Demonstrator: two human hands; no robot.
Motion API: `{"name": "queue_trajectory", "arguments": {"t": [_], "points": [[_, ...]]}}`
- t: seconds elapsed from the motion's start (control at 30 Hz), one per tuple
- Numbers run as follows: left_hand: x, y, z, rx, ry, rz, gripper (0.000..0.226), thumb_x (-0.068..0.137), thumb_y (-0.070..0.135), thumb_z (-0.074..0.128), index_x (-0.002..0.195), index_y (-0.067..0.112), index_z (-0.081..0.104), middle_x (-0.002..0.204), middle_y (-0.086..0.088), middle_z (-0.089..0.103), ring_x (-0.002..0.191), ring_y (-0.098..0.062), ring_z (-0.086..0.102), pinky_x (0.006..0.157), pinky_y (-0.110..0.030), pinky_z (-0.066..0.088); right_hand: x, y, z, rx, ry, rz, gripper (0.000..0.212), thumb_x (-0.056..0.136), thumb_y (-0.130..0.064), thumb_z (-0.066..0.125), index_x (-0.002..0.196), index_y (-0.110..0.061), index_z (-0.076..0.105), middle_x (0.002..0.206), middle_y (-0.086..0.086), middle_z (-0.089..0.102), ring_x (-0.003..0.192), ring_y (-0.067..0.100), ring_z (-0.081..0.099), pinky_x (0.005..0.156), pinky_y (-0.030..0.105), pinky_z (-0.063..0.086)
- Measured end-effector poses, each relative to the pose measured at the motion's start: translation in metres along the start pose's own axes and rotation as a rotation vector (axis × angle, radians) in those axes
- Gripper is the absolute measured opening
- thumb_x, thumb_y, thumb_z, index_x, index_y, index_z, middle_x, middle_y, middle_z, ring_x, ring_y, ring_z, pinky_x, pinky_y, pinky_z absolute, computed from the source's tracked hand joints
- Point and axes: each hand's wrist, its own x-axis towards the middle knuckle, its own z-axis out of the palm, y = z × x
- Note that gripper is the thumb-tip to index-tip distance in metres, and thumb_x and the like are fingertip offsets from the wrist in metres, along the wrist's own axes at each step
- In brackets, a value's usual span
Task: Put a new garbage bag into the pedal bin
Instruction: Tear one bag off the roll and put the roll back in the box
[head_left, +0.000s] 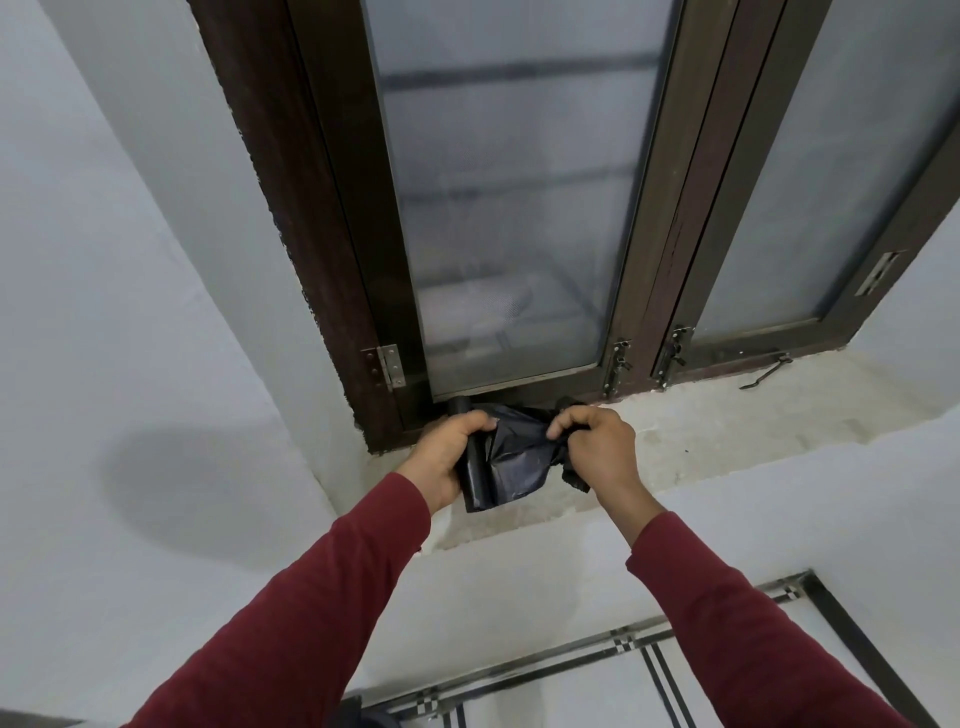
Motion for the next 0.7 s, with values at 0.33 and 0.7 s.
{"name": "queue_trajectory", "arguments": {"t": [0.33, 0.7], "points": [[-0.003, 0.003, 0.000, 0.042, 0.006, 0.085, 0.041, 0.082, 0.010, 0.077, 0.122, 0.007, 0.066, 0.109, -0.023, 0.075, 0.098, -0.040, 0.074, 0.086, -0.053, 0.062, -0.002, -0.008, 0.010, 0.027, -0.035, 0.075, 0.046, 0.076, -0.029, 0.087, 0.105, -0.015, 0.054, 0.092, -0.003, 0.065, 0.078, 0.016, 0.062, 0.054, 0.013, 0.041], [-0.009, -0.002, -0.002, 0.031, -0.042, 0.015, 0.046, 0.087, 0.022, 0.065, 0.130, 0.005, 0.063, 0.119, -0.026, 0.072, 0.095, -0.037, 0.070, 0.081, -0.045, 0.062, 0.002, -0.003, 0.003, -0.055, -0.075, 0.057, 0.041, 0.083, 0.004, 0.045, 0.077, -0.019, 0.078, 0.087, 0.003, 0.072, 0.071, 0.011, 0.062, 0.060, 0.020, 0.047]]}}
